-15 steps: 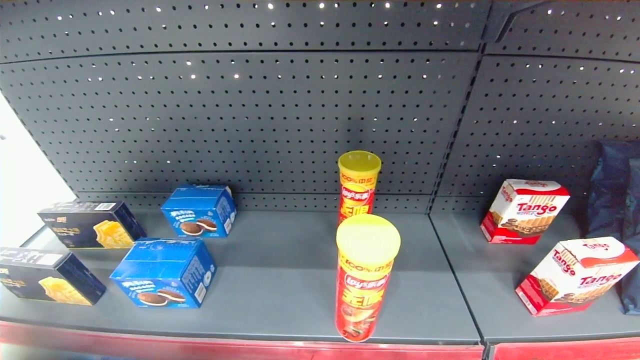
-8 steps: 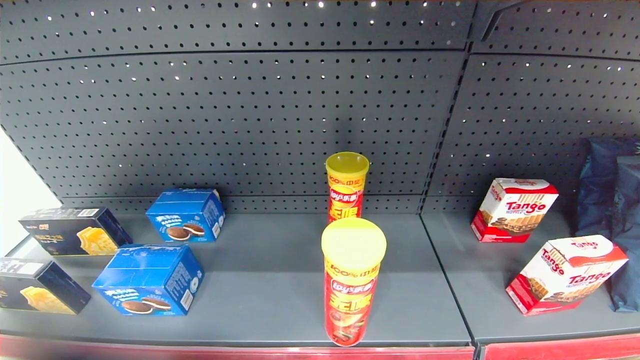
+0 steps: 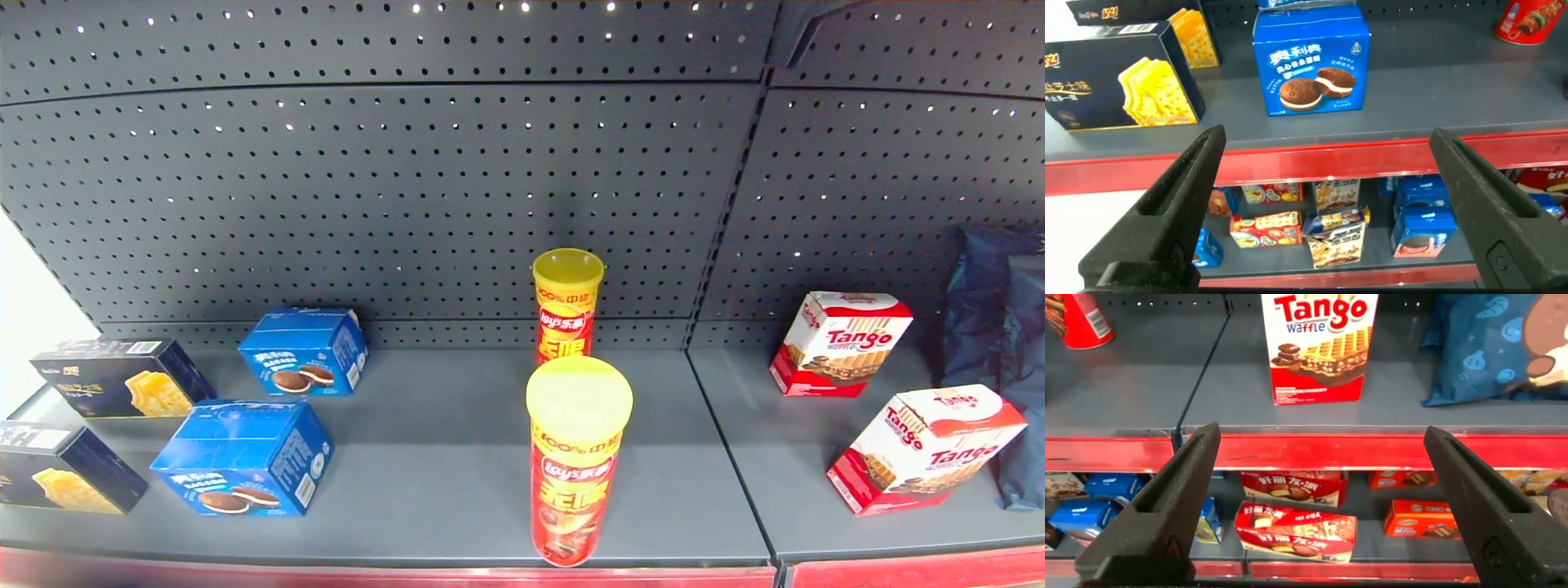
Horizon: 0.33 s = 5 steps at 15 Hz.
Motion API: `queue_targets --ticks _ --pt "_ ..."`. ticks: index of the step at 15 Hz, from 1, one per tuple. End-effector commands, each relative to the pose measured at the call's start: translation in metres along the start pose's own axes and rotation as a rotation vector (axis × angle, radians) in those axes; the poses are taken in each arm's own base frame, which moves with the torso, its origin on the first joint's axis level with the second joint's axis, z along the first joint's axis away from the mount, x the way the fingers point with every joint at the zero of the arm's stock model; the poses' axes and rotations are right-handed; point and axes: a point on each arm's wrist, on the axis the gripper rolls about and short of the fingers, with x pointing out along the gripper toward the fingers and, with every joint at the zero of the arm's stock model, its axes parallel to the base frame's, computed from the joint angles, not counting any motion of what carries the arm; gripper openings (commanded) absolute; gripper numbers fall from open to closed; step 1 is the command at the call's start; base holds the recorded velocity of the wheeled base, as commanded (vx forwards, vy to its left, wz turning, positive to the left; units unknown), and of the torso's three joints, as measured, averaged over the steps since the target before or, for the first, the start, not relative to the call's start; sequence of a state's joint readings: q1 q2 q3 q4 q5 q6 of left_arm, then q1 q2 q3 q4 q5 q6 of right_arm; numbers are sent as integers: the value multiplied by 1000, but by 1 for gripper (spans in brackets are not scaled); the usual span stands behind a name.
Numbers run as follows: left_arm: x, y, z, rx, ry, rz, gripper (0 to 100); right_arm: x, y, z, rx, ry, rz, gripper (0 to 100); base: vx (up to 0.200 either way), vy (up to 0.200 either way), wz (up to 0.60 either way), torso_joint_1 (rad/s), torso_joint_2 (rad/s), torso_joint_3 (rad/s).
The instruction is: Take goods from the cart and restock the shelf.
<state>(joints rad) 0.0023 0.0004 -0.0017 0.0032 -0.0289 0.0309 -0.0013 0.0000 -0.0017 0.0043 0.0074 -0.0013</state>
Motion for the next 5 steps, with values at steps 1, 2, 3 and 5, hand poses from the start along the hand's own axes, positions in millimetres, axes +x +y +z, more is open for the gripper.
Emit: queue_targets --ticks 1,2,3,5 --pt "0 0 0 0 0 1 100 0 0 0 0 1 0 100 0 0 0 0 0 0" --pt "0 0 0 0 0 1 100 0 0 0 0 1 0 100 0 0 0 0 0 0" --pt "0 0 0 0 0 1 100 0 0 0 0 1 0 100 0 0 0 0 0 0" --pt "0 0 0 0 0 1 100 0 0 0 1 1 0 100 0 0 0 0 0 0"
